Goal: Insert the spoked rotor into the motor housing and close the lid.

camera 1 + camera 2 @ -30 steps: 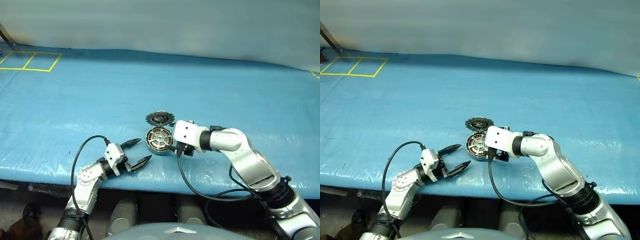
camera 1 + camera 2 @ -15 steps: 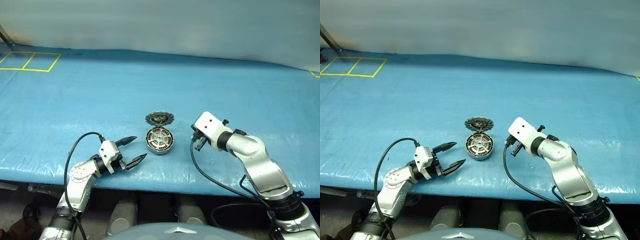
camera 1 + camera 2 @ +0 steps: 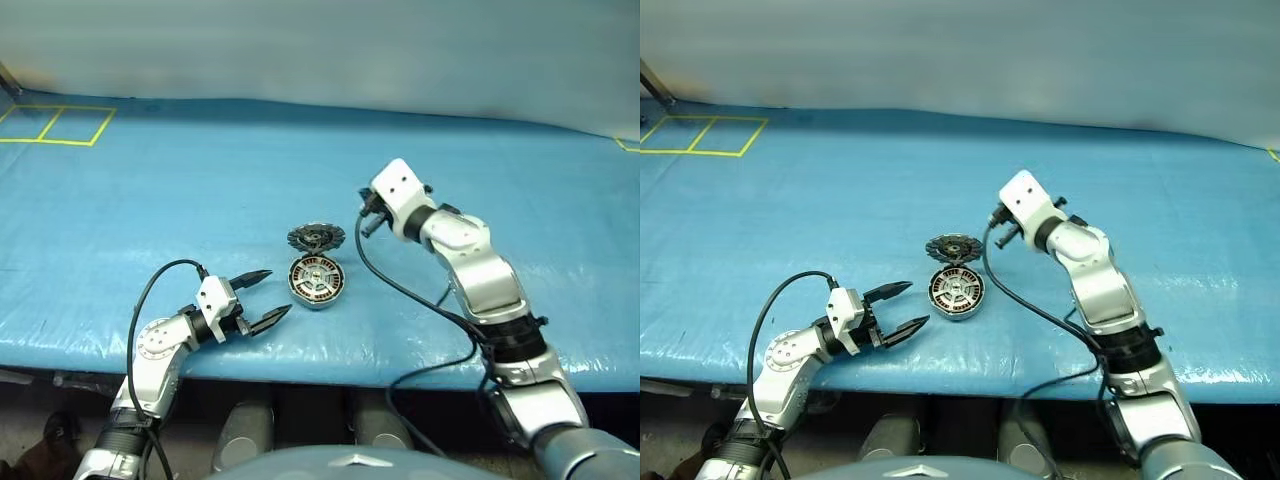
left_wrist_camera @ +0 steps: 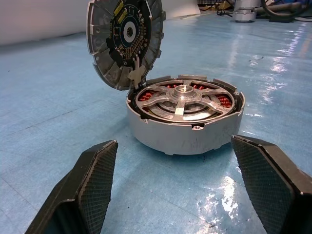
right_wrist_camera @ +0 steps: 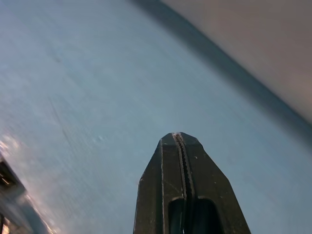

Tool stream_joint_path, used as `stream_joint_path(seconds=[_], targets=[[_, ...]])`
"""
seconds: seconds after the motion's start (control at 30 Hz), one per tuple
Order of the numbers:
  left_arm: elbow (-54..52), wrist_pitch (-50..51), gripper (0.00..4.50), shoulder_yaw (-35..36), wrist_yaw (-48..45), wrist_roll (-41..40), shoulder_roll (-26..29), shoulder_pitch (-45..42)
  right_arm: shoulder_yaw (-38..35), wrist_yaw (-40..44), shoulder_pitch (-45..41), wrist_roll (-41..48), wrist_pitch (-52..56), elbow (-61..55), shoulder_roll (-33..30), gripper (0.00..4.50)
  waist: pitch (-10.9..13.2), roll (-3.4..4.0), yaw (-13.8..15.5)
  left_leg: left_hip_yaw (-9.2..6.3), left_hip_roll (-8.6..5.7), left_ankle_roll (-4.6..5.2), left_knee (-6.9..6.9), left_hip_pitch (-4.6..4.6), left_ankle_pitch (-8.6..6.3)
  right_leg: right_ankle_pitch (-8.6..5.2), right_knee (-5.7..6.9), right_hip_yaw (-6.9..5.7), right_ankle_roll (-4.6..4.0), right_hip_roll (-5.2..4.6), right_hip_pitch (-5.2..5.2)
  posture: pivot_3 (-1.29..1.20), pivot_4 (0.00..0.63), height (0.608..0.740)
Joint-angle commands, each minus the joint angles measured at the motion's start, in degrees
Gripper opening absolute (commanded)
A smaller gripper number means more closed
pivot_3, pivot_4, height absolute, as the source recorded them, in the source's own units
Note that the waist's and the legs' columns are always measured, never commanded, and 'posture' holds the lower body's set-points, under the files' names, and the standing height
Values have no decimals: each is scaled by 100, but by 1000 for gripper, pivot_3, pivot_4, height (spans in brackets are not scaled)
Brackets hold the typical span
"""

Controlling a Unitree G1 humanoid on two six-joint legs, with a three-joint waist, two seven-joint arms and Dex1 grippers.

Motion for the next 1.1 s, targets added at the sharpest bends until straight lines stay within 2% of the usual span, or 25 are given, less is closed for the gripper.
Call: stream_joint_path(seconds=[0.03, 0.33, 0.63, 1.1], targets=[[-305, 17, 4093, 91, -26, -133, 32, 39, 84, 425, 13, 520, -26, -360, 173, 17, 0, 0, 17, -3, -1, 0, 0, 0, 0, 0, 0, -1, 0, 0, 2, 0, 150, 740], [-369, -26, 4093, 168, 63, -112, 19, 136, 498, 685, 437, 670, 184, -949, -17, 17, 0, 2, 27, -3, -2, -2, 5, 10, 1, -1, 5, 1, -1, 0, 6, 0, 150, 740], [-351, -84, 4093, 238, 108, -113, 45, 182, 870, 604, 1068, 547, 417, -1508, -305, 17, -1, 2, 30, -2, -1, -2, 2, 8, 0, -2, 5, 1, -3, 0, 3, 0, 150, 740], [-176, -116, 4093, 200, 27, -55, -25, 27, 1226, 438, 1866, 486, 424, -1498, -409, 17, -2, 0, 53, 1, 0, -2, 5, 6, 0, -3, 2, 2, -3, -1, 3, 0, 150, 740]])
